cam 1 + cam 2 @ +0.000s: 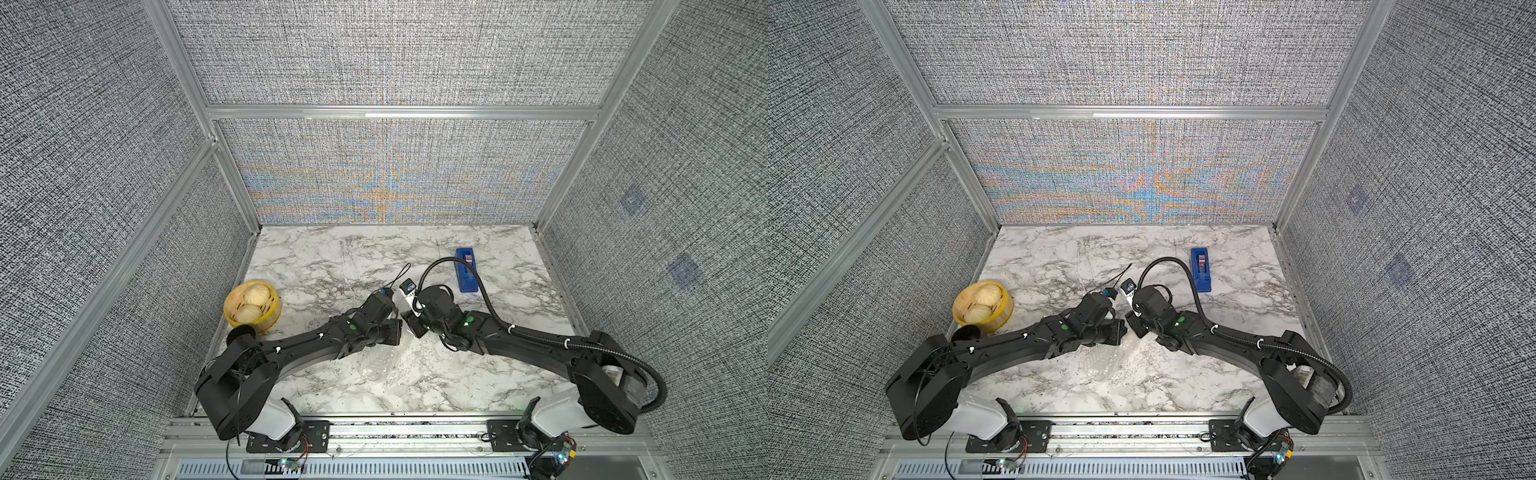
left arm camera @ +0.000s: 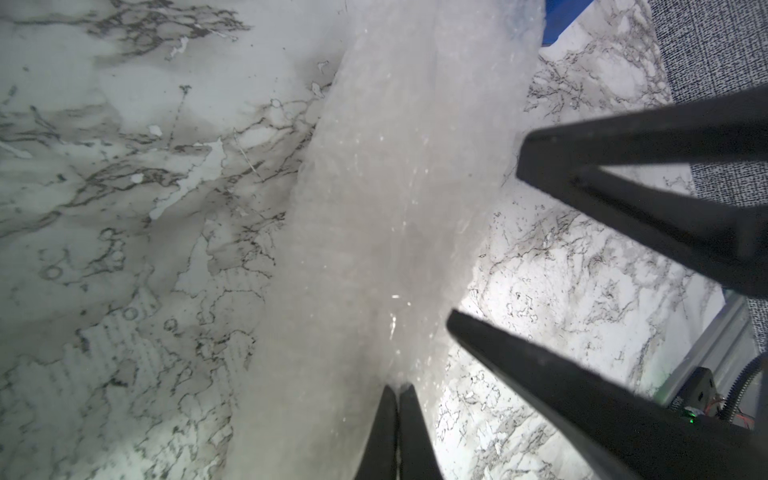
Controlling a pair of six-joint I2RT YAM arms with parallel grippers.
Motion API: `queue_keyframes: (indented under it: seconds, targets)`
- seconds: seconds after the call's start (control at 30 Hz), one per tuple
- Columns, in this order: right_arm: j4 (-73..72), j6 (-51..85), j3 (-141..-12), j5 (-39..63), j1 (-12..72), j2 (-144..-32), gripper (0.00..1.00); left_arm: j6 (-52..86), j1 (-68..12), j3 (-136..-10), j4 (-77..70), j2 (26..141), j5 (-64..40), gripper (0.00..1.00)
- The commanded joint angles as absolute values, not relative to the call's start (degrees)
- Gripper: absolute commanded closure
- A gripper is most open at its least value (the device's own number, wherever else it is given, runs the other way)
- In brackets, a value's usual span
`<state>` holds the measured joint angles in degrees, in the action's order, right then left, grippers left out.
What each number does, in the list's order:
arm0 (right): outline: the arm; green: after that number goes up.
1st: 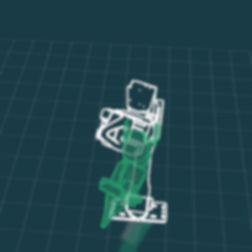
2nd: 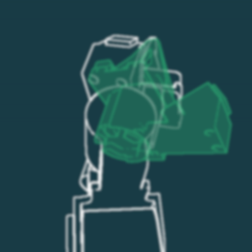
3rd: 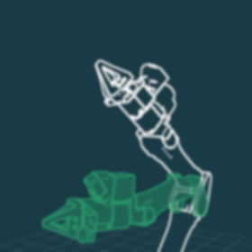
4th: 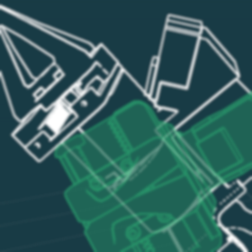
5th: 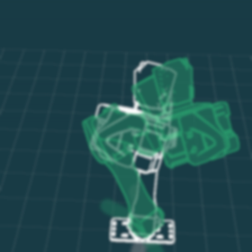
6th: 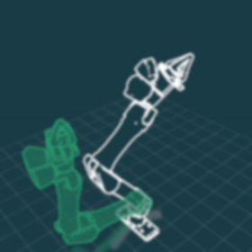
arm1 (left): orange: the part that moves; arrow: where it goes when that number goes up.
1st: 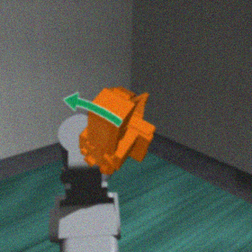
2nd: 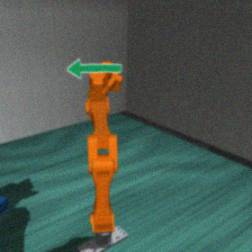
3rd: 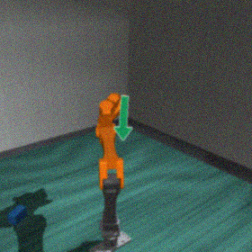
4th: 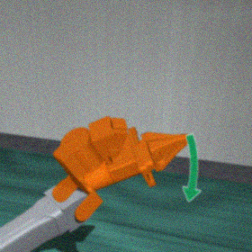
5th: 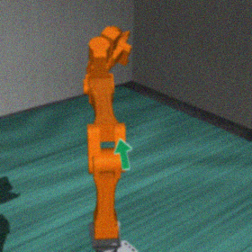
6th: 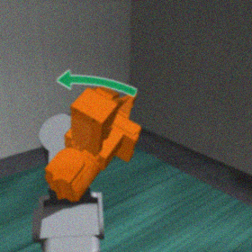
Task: Wrap vases in bubble wrap
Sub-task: Stick the tape on the bubble wrap.
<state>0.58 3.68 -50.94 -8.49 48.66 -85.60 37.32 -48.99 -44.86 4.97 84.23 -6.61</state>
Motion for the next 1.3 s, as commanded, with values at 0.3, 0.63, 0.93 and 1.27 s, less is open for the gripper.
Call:
queue_keyframes:
  seconds: [0.3,0.63,0.93,1.27]
  targets:
    - [0.39,9.41,-53.74,-11.61,48.34,-91.87,0.44,37.16,-49.5,-43.91,3.34,83.51,-7.65,1.0]
    - [0.0,10.86,-52.26,-7.03,47.78,-87.46,0.35,37.52,-49.66,-44.03,3.16,84.29,-7.3,1.0]
    - [-2.35,12.15,-44.5,-4.88,47.2,-81.44,0.34,37.44,-49.66,-44.11,3.33,84.15,-6.97,1.0]
    - [-3.59,10.84,-43.11,-9.39,47.71,-87.24,0.57,37.36,-49.66,-44.47,3.52,84.7,-6.77,1.0]
